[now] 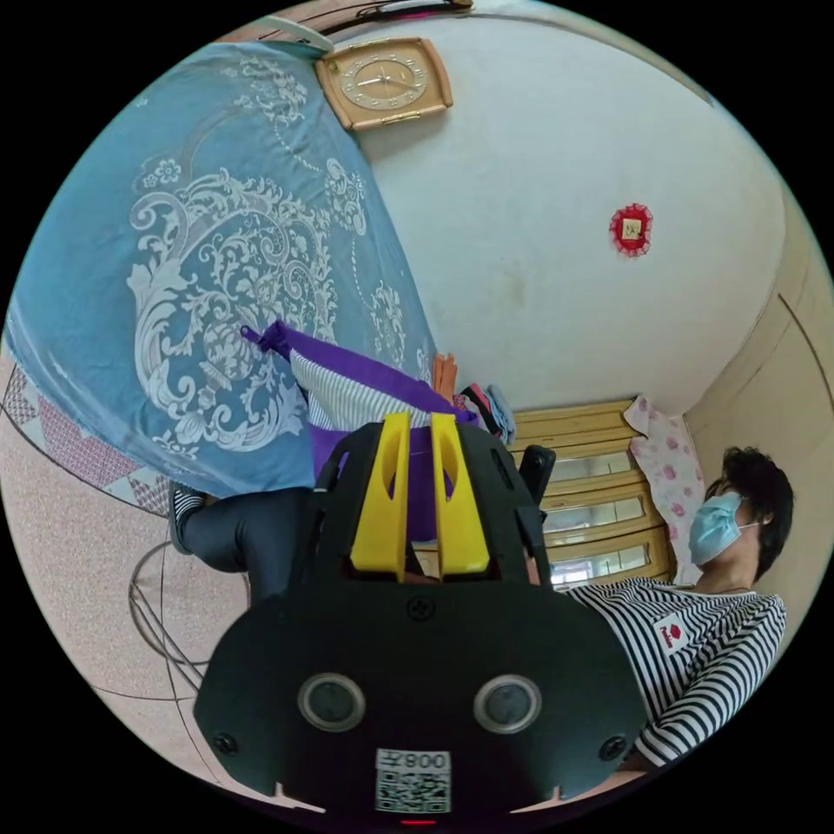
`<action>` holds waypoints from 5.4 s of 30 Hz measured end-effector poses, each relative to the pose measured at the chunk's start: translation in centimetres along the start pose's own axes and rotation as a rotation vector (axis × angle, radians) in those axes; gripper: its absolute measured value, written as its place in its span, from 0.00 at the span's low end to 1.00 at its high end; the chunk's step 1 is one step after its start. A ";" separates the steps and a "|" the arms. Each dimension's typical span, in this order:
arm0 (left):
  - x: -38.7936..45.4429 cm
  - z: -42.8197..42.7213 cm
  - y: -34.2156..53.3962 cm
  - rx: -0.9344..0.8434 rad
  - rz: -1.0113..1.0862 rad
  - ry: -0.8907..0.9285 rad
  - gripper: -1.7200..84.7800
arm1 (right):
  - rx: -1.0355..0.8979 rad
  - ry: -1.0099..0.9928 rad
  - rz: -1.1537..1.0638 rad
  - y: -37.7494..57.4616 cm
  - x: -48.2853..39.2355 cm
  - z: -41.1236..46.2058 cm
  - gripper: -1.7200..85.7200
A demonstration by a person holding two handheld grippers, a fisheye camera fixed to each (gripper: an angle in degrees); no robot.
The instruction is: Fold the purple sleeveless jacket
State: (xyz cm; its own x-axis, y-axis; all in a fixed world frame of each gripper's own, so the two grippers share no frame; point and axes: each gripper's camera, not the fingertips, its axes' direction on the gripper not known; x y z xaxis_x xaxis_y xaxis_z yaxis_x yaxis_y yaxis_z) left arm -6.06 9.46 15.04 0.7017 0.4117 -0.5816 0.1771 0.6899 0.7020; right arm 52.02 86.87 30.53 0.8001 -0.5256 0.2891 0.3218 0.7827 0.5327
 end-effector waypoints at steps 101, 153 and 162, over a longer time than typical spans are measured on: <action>4.4 37.9 -3.7 -0.325 0.052 -0.170 0.05 | 0.355 0.042 0.264 -17.9 31.3 -14.0 0.13; 78.6 30.8 12.4 0.085 0.940 0.128 0.03 | 0.768 0.365 -0.503 10.1 -30.0 -46.2 0.03; 86.2 31.8 17.0 0.095 0.993 0.148 0.03 | 0.847 0.405 -0.619 17.7 -38.4 -49.7 0.03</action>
State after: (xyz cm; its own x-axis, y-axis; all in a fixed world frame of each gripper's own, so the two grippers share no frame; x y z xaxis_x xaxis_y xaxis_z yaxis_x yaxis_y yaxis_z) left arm 79.39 37.78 -10.09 0.4696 0.8487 0.2434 -0.3824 -0.0530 0.9225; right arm 52.13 137.43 -10.67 0.7768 -0.4779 -0.4100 0.3960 -0.1354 0.9082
